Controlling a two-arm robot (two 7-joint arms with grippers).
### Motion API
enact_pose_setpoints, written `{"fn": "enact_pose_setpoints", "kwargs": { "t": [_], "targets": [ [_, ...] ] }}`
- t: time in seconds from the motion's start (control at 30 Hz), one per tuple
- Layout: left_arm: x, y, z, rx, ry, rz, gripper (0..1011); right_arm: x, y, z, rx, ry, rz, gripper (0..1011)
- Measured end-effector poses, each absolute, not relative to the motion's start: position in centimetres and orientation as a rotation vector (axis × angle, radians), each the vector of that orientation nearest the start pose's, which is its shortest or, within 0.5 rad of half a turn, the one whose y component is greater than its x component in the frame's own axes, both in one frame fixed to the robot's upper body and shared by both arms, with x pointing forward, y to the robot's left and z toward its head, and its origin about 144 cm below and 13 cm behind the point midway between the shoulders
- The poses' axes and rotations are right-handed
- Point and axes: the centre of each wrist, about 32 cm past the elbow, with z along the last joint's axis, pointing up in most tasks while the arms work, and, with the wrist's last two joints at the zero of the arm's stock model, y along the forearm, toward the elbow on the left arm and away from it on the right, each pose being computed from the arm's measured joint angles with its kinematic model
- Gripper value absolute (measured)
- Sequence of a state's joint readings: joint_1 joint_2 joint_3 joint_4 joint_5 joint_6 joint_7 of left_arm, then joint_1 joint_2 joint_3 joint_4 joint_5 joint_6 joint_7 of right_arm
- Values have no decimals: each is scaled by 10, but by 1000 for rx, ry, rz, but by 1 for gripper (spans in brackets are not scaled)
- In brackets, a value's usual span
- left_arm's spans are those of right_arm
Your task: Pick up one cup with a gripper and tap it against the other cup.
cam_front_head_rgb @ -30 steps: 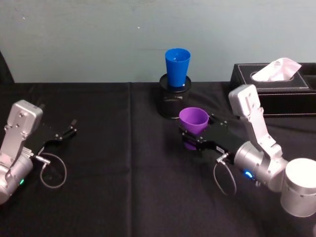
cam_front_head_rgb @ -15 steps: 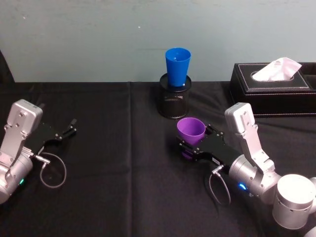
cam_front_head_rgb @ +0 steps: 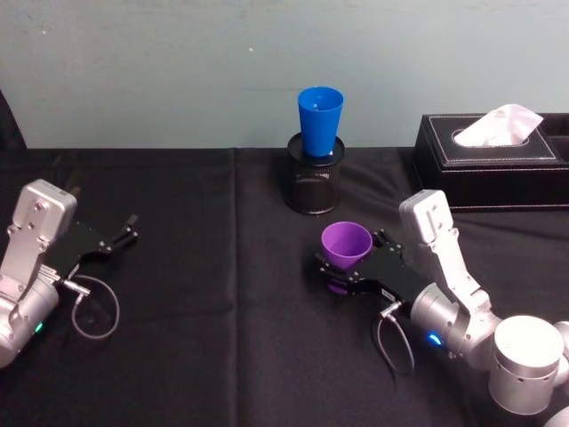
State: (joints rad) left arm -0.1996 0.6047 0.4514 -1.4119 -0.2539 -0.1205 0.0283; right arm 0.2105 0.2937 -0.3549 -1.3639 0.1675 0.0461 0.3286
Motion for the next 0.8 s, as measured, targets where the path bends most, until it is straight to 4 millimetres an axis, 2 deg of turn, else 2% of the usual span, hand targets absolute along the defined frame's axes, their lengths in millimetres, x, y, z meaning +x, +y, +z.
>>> {"fn": "enact_pose_setpoints", "kwargs": {
  "t": [0.13,0.47,0.63,0.8],
  "targets": [
    [489,310,1140,304,-285,1248,1000,503,-227,1133,-228,-20,-974,1002],
    [489,310,1140,304,-285,1248,1000,489,-230,1170,-120,-67,-1031,1003],
    [489,310,1140,304,-285,1248,1000,487,-235,1181,-110,-71,-1080,1003],
    [489,310,1140,304,-285,1248,1000,486,-241,1184,-133,-93,-1183,1003]
  ]
}}
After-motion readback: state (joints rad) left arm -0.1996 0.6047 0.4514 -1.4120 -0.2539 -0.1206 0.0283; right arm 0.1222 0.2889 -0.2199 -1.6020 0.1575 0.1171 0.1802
